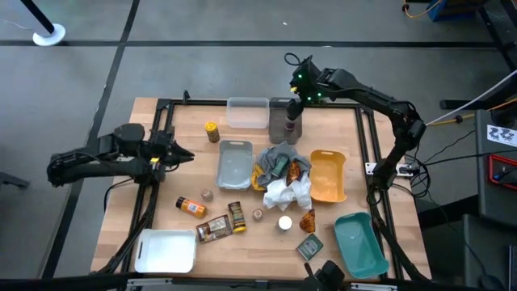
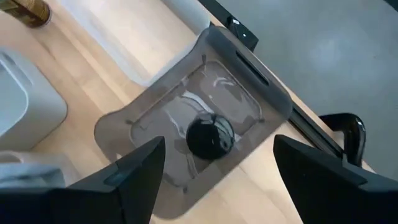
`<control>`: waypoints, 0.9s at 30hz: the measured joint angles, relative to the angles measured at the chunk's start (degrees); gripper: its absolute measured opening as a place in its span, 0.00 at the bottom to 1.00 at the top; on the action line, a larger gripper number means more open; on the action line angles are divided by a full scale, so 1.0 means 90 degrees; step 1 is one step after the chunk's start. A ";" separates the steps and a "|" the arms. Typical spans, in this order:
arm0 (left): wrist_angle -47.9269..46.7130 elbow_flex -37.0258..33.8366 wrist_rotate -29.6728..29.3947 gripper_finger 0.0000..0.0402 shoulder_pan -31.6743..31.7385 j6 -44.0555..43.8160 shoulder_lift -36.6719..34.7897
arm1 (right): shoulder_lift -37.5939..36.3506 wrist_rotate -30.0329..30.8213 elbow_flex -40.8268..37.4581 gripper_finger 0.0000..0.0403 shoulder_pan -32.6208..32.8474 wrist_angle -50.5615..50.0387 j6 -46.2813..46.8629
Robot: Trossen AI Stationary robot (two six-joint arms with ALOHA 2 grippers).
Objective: Sort spices by type
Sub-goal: Put the left brown seasoning bottle into the gray bin
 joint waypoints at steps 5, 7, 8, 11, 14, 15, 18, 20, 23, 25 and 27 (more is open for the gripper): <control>-0.0875 0.0660 -0.0262 0.11 -0.0350 0.0000 0.0788 | -0.0316 0.0337 -0.0002 0.74 0.0287 -0.0330 -0.0007; -0.1080 0.0842 -0.0324 0.11 -0.0467 -0.0008 0.1157 | -0.0448 0.0489 -0.0001 0.74 0.0459 -0.0472 -0.0010; -0.1199 0.0940 -0.0328 0.11 -0.0523 -0.0011 0.1369 | -0.0518 0.0578 -0.0002 0.74 0.0563 -0.0524 -0.0007; -0.1722 0.1139 -0.0329 0.11 -0.0689 -0.0180 0.1974 | -0.0720 0.0814 -0.0002 0.74 0.0894 -0.0686 0.0002; -0.2054 0.1253 -0.0330 0.11 -0.0825 -0.0640 0.2555 | -0.0873 0.0997 -0.0002 0.74 0.1266 -0.0817 0.0059; -0.2114 0.1269 -0.0329 0.11 -0.0857 -0.0872 0.2708 | -0.0919 0.1034 -0.0002 0.74 0.1405 -0.0853 0.0129; -0.2128 0.1276 -0.0325 0.11 -0.0919 -0.1411 0.3103 | -0.1038 0.1129 -0.0002 0.74 0.1813 -0.0951 0.0243; -0.2128 0.1276 -0.0329 0.11 -0.0948 -0.1647 0.3321 | -0.1096 0.1233 -0.0005 0.74 0.2080 -0.0960 0.0336; -0.2138 0.1276 -0.0326 0.11 -0.0968 -0.1853 0.3589 | -0.1157 0.1368 -0.0005 0.74 0.2458 -0.0962 0.0386; -0.2196 0.1276 -0.0319 0.12 -0.0968 -0.2034 0.3756 | -0.1174 0.1443 -0.0005 0.74 0.2687 -0.0975 0.0441; -0.2288 0.1276 -0.0266 0.15 -0.0968 -0.2219 0.3919 | -0.1177 0.1490 -0.0005 0.74 0.2887 -0.0981 0.0534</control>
